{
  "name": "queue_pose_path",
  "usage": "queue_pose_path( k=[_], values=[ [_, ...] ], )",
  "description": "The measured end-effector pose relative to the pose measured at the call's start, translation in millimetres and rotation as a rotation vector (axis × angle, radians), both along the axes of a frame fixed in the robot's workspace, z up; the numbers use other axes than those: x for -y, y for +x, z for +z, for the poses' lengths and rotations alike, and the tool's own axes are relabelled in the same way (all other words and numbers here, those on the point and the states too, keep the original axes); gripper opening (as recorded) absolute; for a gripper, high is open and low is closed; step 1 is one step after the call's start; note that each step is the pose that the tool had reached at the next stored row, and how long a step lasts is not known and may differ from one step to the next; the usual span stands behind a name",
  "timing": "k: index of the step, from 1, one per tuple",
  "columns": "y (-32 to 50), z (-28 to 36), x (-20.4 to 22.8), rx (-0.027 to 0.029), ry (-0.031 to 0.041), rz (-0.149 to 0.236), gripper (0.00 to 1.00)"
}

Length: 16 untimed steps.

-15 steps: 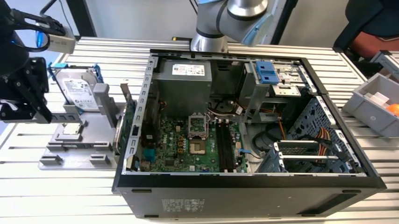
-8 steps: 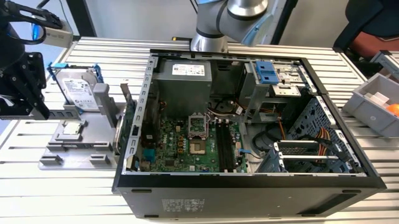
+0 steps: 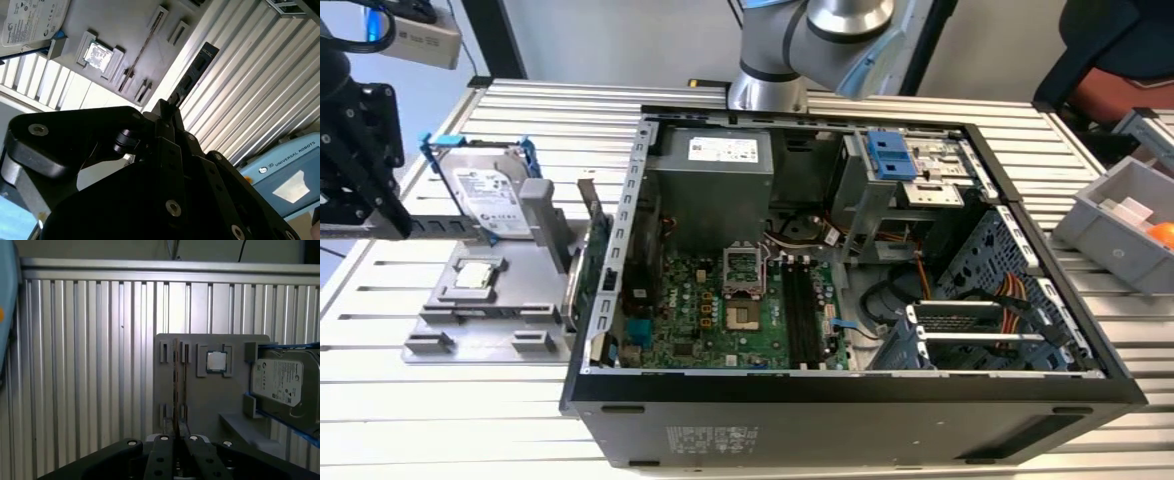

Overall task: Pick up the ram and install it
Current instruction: 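Pick up the ram and move it above insertion slot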

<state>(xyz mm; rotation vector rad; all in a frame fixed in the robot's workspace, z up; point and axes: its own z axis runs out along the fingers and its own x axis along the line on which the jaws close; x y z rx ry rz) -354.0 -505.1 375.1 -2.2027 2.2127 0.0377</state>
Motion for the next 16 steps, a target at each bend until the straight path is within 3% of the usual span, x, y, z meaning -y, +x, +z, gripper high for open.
queue_pose_path(
  k=[8,16],
  values=[
    [0.5,1.3,0.0,-0.0003,-0.0003,0.000,0.00],
    [11.4,1.1,0.0,-0.0005,-0.0001,0.000,0.00]
  ],
)
